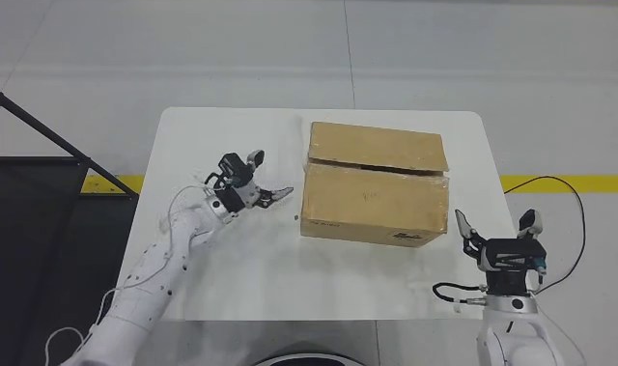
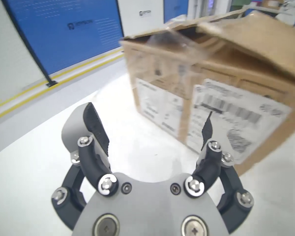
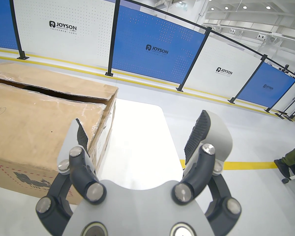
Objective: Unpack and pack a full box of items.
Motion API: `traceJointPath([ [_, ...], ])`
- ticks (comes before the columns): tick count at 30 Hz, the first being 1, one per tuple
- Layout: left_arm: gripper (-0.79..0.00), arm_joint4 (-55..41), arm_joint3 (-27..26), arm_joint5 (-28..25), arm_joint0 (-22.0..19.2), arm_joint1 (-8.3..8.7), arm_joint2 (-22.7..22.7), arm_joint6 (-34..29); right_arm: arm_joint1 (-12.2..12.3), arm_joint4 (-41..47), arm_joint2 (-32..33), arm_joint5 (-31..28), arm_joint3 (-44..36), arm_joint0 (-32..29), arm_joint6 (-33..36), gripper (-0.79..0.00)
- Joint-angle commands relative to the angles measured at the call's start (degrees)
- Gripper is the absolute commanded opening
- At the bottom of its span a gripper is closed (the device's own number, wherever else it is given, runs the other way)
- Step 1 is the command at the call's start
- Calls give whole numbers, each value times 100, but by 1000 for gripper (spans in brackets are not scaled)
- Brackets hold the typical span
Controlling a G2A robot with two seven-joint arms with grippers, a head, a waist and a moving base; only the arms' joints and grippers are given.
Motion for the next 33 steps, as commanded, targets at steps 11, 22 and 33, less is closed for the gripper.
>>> traceJointPath([
  [11, 0, 1053, 1644, 1909, -1237, -377, 894, 821, -20, 32, 162, 22, 8, -50, 46, 0],
  [22, 0, 1179, 3048, 2965, -2071, -967, 1750, 1379, -41, 75, 375, 69, -50, -180, 123, 0],
  [33, 0, 629, 4053, 3665, -2562, -1363, 1811, 2078, -60, 91, 497, 21, -45, -201, 200, 0],
])
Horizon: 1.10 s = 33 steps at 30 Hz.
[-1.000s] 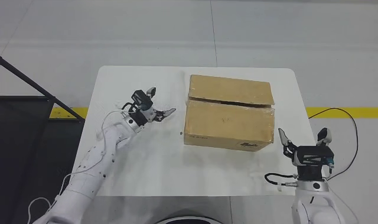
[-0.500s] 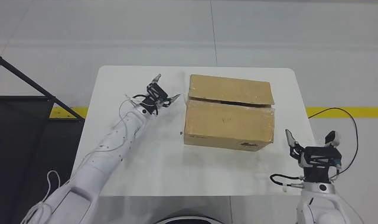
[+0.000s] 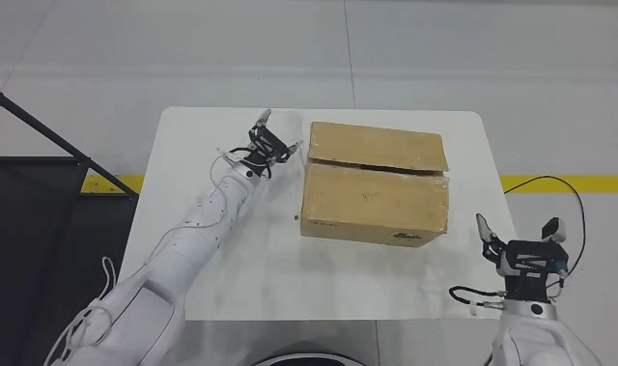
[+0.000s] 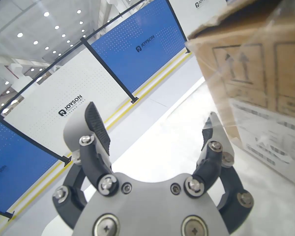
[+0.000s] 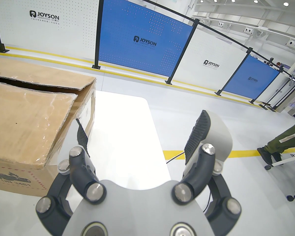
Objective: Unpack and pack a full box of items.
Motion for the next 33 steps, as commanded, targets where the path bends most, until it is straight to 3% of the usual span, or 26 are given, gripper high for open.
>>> traceJointPath([
  [1, 0, -84, 188, 163, -74, -18, -61, 209, -2, 13, -1, -41, 23, 29, 5, 0],
  [9, 0, -244, 509, 542, -136, 74, -352, 923, -3, -106, -203, -303, 162, 384, 38, 0],
  [18, 0, -63, 358, 923, 203, 379, -684, 1406, 0, -165, -297, -523, 292, 629, -15, 0],
  [26, 0, 284, -466, 1487, 867, 774, -1159, 1343, 5, -203, -372, -705, 359, 844, -67, 0],
  [33, 0, 1106, -1963, 1544, 1929, 1204, -1703, 599, 8, -286, -430, -792, 396, 945, -66, 0],
])
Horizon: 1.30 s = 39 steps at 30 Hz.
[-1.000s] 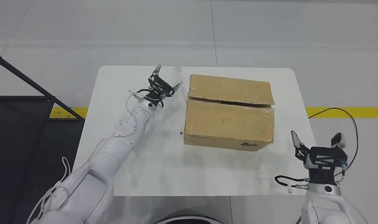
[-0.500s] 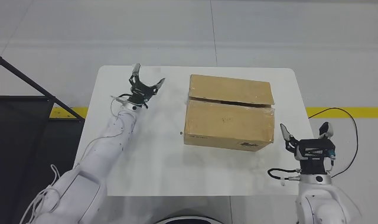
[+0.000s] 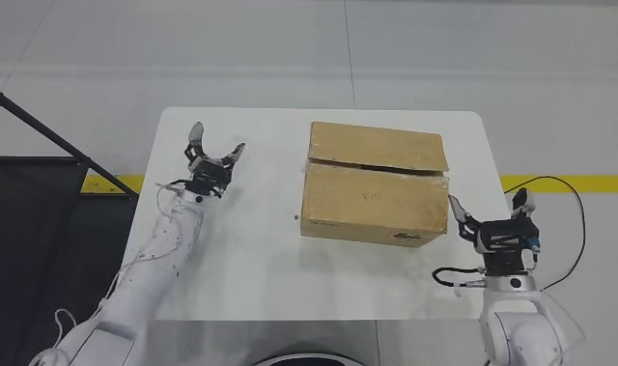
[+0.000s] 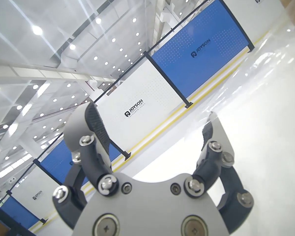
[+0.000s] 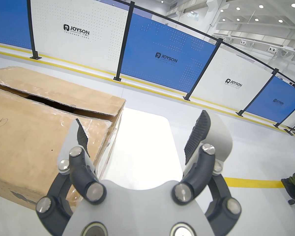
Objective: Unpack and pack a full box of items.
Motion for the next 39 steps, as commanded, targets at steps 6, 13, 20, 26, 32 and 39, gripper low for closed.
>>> traceJointPath([
  [6, 0, 1125, -2263, -228, 1417, 429, -826, -1211, 2, -30, -55, -75, -23, 94, 3, 0],
  [13, 0, 1926, -3755, -905, 2450, 662, -1576, -2332, 2, -85, -113, -112, -46, 132, -7, 0],
  [20, 0, 2361, -4454, -1531, 3049, 764, -1991, -2950, 6, -93, -117, -167, -41, 146, -34, 0],
  [26, 0, 2472, -4567, -1389, 3203, 765, -2169, -3345, 8, -100, -154, -221, -4, 190, -67, 0],
  [32, 0, 2522, -4524, -1041, 3221, 737, -2260, -3656, 14, -124, -161, -280, 14, 258, -58, 0],
  [39, 0, 2420, -4552, -1121, 3357, 721, -2316, -3643, 20, -127, -180, -338, 40, 341, -56, 0],
])
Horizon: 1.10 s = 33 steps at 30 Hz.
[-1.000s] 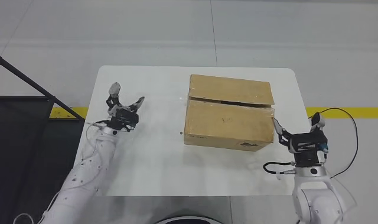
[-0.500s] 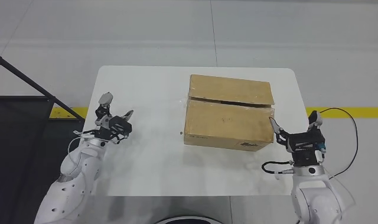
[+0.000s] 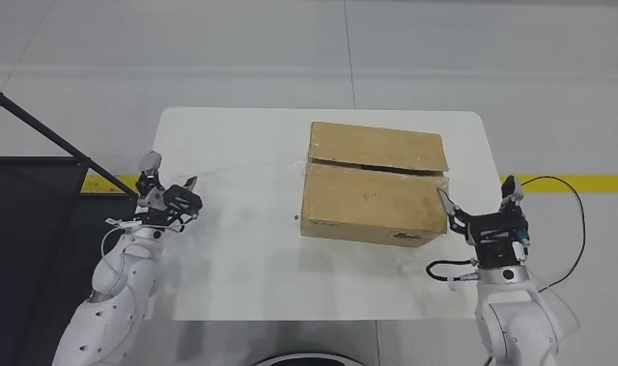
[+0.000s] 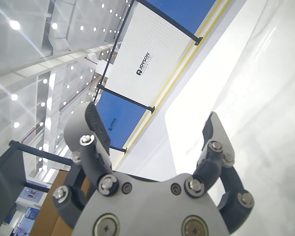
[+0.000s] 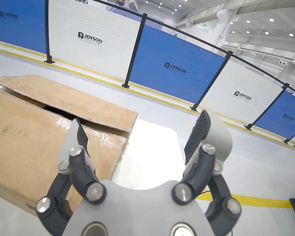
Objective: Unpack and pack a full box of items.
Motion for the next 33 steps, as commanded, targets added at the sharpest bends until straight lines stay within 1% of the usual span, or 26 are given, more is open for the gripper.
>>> traceJointPath([
  [1, 0, -73, -47, -95, 83, -3, -9, 43, 1, -4, -11, -8, 23, 33, 1, 0],
  [8, 0, -234, -189, -445, 408, -11, -19, 80, 5, -9, -68, -58, 123, 147, -3, 0],
  [12, 0, -388, -252, -757, 540, -11, -16, 159, 9, -32, -100, -95, 159, 215, 17, 0],
  [15, 0, -374, -353, -770, 632, -1, -101, 267, 13, -53, -106, -127, 177, 264, 37, 0],
  [18, 0, -844, -586, -848, 717, -12, -202, 476, 23, -6, -88, -266, 170, 315, 37, 0],
  [21, 0, -1500, -906, -922, 754, -30, -350, 659, 50, 473, 128, -721, 155, 377, 57, 0],
  [23, 0, -1941, -1074, -1022, 739, -41, -443, 761, 87, 778, 364, -1204, 159, 434, 180, 0],
  [26, 0, -2655, -1200, -1303, 647, -62, -515, 817, 155, 1268, 656, -2105, 194, 542, 437, 0],
  [29, 0, -3326, -1235, -1583, 521, -85, -542, 785, 217, 2353, 896, -3097, 481, 723, 724, 0],
  [30, 0, -3573, -1237, -1678, 483, -94, -547, 765, 240, 2714, 985, -3341, 585, 803, 889, 0],
  [31, 0, -3873, -1244, -1770, 447, -106, -555, 732, 262, 3132, 1051, -3571, 683, 868, 1070, 0],
  [33, 0, -4247, -1263, -1882, 388, -118, -597, 645, 308, 3598, 1231, -3718, 739, 974, 1473, 0],
])
